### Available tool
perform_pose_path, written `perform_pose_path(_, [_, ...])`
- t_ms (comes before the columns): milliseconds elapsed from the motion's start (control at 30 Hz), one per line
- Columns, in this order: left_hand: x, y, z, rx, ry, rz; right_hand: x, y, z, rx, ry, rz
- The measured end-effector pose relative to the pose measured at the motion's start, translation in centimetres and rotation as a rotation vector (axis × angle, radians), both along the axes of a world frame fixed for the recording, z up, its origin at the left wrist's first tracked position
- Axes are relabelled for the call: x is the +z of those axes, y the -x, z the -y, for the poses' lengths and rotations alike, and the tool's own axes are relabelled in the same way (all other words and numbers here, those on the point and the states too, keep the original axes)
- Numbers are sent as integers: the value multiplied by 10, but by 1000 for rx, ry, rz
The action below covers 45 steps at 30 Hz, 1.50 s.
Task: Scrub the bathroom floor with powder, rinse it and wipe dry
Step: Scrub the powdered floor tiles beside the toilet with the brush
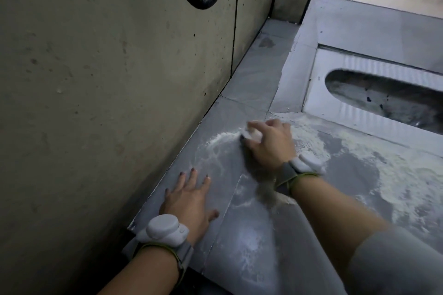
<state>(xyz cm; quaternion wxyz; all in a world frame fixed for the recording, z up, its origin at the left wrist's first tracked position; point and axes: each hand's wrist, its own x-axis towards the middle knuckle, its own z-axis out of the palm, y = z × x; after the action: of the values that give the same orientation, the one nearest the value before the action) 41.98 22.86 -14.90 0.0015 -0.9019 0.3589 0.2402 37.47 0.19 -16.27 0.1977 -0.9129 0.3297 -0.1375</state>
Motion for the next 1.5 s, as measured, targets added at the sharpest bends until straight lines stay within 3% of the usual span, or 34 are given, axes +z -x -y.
perform_pose_path(100, [-1,0,0,-20,11,10,-1,-22,-59,354,-62,144])
perform_pose_path(167, [-1,-1,-3,-40,32,24,-13,-31,-89,522,-29,109])
perform_pose_path(233, [-1,-2,-6,-26,46,13,-21,-38,-78,445,27,94])
perform_pose_path(367, [-2,-1,-6,7,49,-4,-12,-21,0,-41,88,-3])
perform_pose_path(433, [-2,0,-4,7,52,-7,-4,-12,10,-163,32,-31])
perform_pose_path(533, [-3,-1,-4,5,56,-2,-10,-10,-41,148,24,127])
perform_pose_path(600, [-2,-1,-4,3,60,-2,-17,-3,-61,431,51,102])
perform_pose_path(633, [-2,-1,-4,-1,55,-1,-17,-6,-51,468,65,81])
perform_pose_path(767, [-2,1,-3,8,51,0,-15,-29,-7,-19,16,53])
perform_pose_path(833, [-2,0,-4,8,55,2,-19,-39,-34,78,57,83])
perform_pose_path(933, [-3,0,-5,9,73,1,-19,-25,-53,494,50,63])
perform_pose_path(967, [-2,0,-5,9,80,-2,-18,-27,-36,478,49,48])
perform_pose_path(1067, [-2,0,-6,13,83,2,-14,-42,-7,102,53,-9])
perform_pose_path(1100, [-2,0,-6,12,88,2,-16,-44,-15,88,56,-10])
perform_pose_path(1233, [-3,-2,-6,12,84,-5,-16,-18,-39,544,68,16])
perform_pose_path(1367, [-4,-1,-5,1,68,11,-13,-35,-6,65,45,-21])
perform_pose_path(1400, [-4,-1,-5,2,69,6,-15,-38,-23,98,50,-4])
perform_pose_path(1500, [-3,-2,-4,0,69,-6,-27,-26,-60,534,90,17])
